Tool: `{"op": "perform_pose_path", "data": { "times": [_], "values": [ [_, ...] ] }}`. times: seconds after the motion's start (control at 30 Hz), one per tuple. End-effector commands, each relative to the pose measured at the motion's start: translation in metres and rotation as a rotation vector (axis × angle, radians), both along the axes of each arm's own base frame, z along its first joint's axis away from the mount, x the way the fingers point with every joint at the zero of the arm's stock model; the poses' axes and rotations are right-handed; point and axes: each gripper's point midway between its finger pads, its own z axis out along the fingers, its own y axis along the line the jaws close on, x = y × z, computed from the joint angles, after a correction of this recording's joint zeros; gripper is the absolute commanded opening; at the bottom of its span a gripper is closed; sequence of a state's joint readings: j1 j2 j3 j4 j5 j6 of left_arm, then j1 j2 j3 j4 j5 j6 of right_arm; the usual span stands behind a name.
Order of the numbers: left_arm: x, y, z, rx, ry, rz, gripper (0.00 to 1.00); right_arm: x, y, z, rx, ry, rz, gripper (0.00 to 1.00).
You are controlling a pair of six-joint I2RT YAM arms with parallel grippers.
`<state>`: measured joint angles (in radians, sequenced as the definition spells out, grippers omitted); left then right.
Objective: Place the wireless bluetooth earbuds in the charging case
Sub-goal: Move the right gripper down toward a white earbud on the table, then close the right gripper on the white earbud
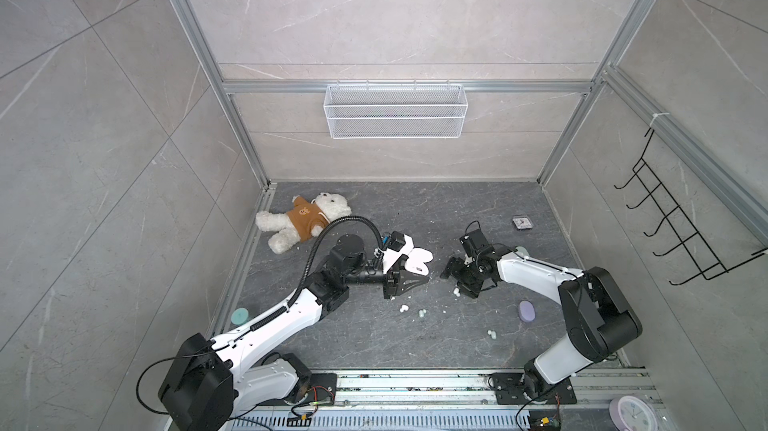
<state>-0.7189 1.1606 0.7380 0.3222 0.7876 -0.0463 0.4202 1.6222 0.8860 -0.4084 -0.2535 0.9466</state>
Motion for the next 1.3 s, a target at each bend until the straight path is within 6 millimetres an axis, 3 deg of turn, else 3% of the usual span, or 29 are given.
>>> {"op": "perform_pose_path", "data": {
  "times": [0.0,0.3,0.47,0.67,1.27],
  "values": [
    [-0.003,0.004,0.020,-0.051,-0.057,0.000,0.16,-0.001,-0.001,0.002,-0.024,0.021,0.045,0.78],
    [-0.003,0.005,0.019,-0.048,-0.056,0.000,0.16,-0.004,-0.024,0.017,-0.167,0.029,0.132,0.76],
    [-0.004,0.005,0.021,-0.052,-0.058,-0.003,0.16,-0.004,-0.014,0.023,-0.175,0.071,0.360,0.67],
    [-0.004,0.006,0.023,-0.056,-0.063,-0.003,0.16,-0.006,-0.017,0.019,-0.221,0.134,0.554,0.60],
    [-0.004,0.005,0.022,-0.054,-0.054,-0.004,0.16,-0.011,-0.013,-0.006,-0.224,0.169,0.599,0.43]
  ]
}}
